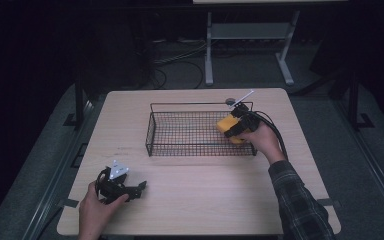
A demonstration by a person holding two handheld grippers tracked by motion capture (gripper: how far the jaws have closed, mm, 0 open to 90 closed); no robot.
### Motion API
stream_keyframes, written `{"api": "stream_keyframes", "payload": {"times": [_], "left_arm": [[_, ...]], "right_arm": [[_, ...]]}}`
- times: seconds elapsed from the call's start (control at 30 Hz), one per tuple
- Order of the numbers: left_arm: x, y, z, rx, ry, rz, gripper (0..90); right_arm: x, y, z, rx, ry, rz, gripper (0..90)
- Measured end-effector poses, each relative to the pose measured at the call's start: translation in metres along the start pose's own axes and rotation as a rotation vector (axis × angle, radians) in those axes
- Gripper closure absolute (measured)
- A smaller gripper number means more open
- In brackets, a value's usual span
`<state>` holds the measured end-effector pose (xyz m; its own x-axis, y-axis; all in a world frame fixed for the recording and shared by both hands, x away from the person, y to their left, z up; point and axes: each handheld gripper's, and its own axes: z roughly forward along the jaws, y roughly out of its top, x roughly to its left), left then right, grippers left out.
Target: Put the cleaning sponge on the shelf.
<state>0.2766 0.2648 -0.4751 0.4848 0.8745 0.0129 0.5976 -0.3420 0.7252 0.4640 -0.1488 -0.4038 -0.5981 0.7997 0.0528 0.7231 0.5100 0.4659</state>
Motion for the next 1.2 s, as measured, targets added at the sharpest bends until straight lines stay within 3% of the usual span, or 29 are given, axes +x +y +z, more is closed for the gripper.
{"api": "stream_keyframes", "payload": {"times": [0.3,0.6,1.2], "left_arm": [[0.0,0.0,0.0,0.0,0.0,0.0,12.8],[0.0,0.0,0.0,0.0,0.0,0.0,12.8],[0.0,0.0,0.0,0.0,0.0,0.0,12.8]], "right_arm": [[0.001,0.0,0.002,0.016,0.003,-0.002,18.2],[0.002,-0.001,-0.006,-0.006,0.003,-0.014,18.2],[0.009,-0.021,-0.05,-0.108,0.01,-0.041,18.3]]}}
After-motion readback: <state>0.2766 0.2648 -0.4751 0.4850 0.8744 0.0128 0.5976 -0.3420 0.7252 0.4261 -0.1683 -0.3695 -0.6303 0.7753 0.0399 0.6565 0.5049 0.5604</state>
